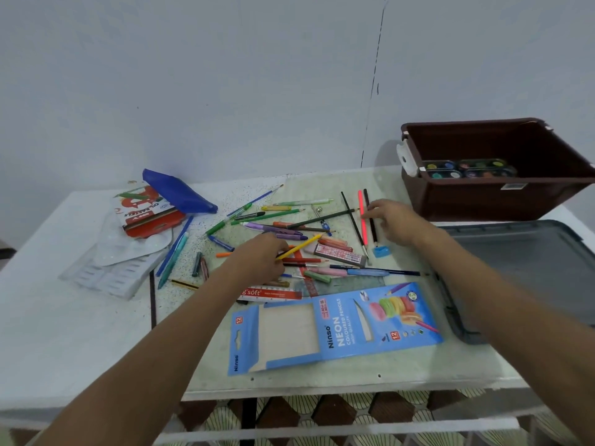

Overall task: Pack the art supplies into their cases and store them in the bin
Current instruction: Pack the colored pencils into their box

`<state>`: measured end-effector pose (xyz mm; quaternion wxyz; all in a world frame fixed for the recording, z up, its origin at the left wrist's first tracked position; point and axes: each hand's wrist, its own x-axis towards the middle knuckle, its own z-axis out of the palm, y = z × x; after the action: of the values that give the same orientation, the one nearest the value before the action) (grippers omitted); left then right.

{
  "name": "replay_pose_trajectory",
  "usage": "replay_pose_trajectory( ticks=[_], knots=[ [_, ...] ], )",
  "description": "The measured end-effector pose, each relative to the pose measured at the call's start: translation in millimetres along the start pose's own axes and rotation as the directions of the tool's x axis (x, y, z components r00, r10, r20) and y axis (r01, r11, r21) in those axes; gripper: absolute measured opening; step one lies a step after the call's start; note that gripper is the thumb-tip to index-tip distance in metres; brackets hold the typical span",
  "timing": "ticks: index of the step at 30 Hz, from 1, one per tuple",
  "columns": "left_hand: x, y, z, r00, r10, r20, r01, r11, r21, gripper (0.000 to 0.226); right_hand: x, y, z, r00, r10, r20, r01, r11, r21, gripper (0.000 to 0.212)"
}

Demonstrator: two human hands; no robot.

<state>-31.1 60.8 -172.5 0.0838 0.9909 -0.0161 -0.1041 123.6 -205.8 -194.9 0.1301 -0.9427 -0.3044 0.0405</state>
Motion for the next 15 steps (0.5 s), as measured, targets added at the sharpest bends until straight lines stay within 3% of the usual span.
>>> replay_pose_trajectory(
  ticks=[3,7,15],
  knots=[
    [5,2,3,0.999,-0.032,0.015,0.031,0.998,0.051,0.015,9,3,-7,0.981,-0.137,0.137,0.162,0.968,-0.190,0.061],
    [9,3,3,0.999,-0.029,0.015,0.027,0.995,0.093,0.010,15,5,-14,0.949,-0.261,0.174,0.306,0.892,-0.331,0.053],
    [17,1,-4,0.994,-0.101,0.041,0.101,0.995,-0.003,0.014,20,4,-27,0.899,-0.368,0.238,0.437,0.800,-0.412,0.015]
  ],
)
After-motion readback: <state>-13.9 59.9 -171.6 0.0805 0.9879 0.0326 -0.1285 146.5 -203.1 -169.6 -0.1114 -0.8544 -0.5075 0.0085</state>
